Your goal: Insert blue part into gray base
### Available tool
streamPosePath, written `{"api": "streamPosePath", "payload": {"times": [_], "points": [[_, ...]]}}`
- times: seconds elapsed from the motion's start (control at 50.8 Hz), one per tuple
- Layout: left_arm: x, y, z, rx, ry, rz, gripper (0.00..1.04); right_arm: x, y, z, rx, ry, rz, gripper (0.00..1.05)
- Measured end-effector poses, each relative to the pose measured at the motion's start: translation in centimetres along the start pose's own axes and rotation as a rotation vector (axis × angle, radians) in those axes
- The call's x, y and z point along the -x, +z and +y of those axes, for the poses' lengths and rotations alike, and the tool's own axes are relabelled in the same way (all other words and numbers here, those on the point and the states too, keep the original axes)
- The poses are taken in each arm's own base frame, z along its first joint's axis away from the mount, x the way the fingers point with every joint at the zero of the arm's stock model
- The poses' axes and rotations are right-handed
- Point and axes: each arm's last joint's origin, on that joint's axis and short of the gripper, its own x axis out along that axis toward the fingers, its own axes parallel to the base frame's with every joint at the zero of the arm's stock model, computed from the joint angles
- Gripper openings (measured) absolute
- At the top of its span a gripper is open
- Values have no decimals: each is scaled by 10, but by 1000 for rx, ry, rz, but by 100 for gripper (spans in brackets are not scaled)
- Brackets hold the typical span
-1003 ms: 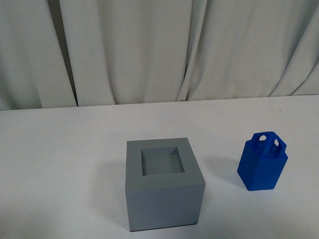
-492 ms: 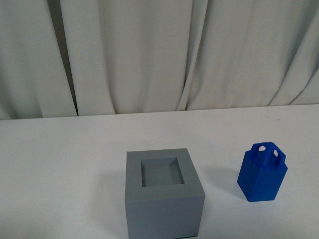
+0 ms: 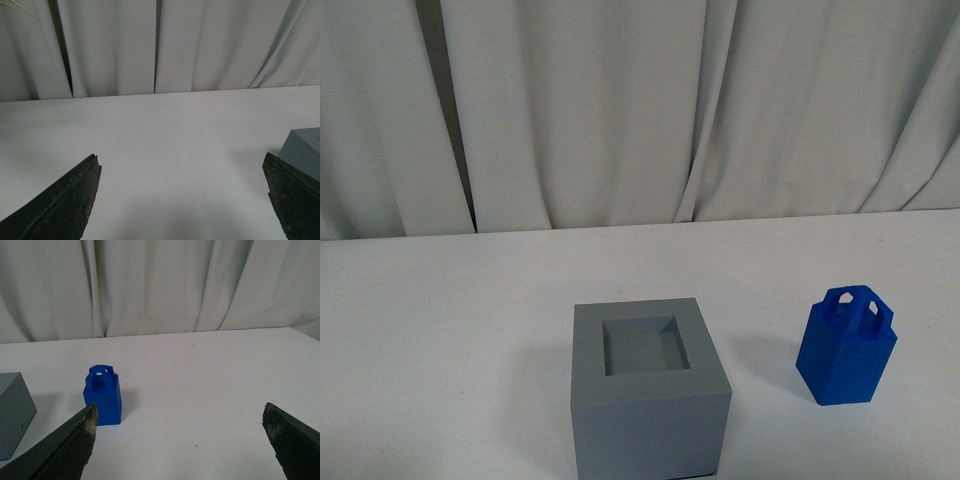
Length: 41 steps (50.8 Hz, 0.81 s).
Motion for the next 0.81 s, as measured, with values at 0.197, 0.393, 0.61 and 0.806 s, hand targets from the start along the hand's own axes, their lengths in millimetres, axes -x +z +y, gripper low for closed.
{"api": "streamPosePath", "payload": {"times": [0.197,0.393,0.61,0.806], "points": [[0,0,0,0,0,0,99,0,0,0,0,0,0,97],[0,0,0,0,3,0,99,-2,-2,0,33,190,85,97],[0,0,0,0,0,0,99,-31,19,-1,102,564,140,97],[0,0,0,0,1,0,99,-89,41,-6,164,602,279,97]]}}
